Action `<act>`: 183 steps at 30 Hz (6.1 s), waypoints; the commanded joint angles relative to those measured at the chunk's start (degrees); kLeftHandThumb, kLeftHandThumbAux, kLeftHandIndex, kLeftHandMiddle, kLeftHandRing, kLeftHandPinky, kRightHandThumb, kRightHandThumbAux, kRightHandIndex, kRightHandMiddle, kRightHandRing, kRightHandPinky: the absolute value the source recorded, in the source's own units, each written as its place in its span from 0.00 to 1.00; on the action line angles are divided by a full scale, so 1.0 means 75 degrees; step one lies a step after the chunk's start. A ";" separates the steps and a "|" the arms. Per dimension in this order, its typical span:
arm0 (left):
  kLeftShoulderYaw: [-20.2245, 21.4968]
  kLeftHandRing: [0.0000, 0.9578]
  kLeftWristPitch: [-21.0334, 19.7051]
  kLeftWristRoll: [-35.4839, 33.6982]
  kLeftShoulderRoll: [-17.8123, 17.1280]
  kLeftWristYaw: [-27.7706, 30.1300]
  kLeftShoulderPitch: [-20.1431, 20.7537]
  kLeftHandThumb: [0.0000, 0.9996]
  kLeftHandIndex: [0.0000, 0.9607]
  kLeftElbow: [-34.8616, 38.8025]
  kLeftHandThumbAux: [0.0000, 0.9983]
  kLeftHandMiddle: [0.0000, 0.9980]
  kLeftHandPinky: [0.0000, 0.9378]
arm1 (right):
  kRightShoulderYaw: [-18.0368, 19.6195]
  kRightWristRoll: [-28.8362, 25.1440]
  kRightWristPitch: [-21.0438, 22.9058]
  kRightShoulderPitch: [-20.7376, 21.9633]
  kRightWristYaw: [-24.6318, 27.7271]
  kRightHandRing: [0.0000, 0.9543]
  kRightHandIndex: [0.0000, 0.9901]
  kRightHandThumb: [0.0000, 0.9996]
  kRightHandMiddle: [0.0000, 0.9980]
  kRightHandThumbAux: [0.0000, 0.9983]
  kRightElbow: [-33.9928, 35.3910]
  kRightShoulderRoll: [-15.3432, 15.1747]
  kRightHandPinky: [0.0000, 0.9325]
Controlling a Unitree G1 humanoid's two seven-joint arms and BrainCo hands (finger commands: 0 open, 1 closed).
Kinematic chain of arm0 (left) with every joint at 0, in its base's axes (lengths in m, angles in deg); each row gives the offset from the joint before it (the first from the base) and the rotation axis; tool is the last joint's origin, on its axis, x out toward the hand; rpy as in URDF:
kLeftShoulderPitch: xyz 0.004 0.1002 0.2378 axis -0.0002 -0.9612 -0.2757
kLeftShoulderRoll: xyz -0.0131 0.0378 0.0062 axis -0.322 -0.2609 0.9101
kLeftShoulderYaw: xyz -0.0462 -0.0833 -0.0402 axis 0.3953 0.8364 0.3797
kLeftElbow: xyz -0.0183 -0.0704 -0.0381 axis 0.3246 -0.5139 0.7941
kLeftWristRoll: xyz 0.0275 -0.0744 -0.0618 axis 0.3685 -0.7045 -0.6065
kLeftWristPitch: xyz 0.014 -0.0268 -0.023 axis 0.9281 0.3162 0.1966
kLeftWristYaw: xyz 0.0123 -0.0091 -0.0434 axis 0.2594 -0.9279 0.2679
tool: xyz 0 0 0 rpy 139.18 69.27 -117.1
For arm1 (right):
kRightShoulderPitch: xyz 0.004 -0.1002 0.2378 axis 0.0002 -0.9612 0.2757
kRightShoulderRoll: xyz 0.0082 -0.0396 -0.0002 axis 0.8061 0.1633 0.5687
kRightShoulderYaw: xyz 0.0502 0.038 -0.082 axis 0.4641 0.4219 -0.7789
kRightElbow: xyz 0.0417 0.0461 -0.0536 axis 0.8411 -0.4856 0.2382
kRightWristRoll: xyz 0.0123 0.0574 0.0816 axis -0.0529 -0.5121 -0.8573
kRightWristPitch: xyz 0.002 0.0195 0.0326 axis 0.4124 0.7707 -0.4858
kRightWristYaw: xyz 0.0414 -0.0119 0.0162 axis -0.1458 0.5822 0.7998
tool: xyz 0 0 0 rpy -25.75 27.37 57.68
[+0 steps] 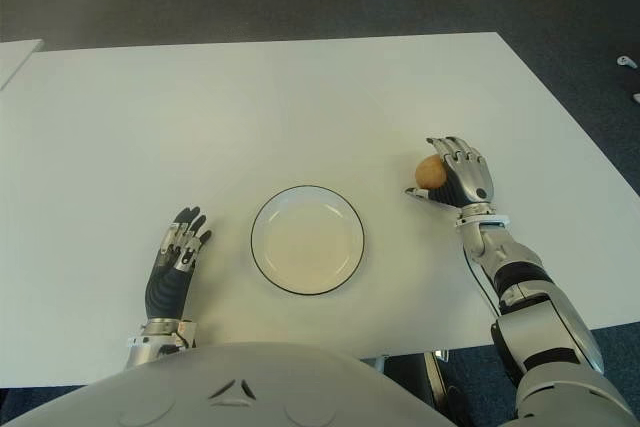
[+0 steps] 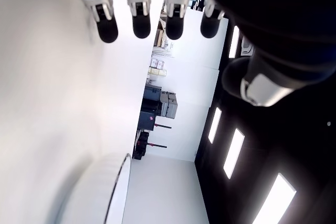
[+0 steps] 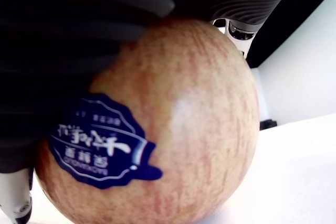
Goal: Put the apples into the plate.
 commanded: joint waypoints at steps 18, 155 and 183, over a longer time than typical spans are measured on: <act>-0.0006 0.00 -0.0387 -0.0351 0.0039 0.0167 -0.0118 0.26 0.03 -0.0121 0.50 0.00 0.00 | -0.0339 0.0059 -0.0405 -0.0247 0.0149 0.90 0.44 0.72 0.90 0.71 -0.0399 0.0114 0.92; -0.0289 0.00 -0.0158 -0.0293 0.0260 0.0144 -0.0417 0.27 0.05 0.0004 0.57 0.00 0.00 | 0.0068 -0.0269 -0.0391 -0.0209 0.1395 0.93 0.44 0.72 0.91 0.71 0.0461 -0.0363 0.94; -0.0081 0.00 -0.0168 -0.0329 0.0280 0.0144 -0.0087 0.26 0.04 -0.0445 0.52 0.00 0.00 | 0.2003 -0.0944 -0.0370 -0.1126 0.3395 0.91 0.45 0.73 0.88 0.71 0.5195 -0.1534 0.92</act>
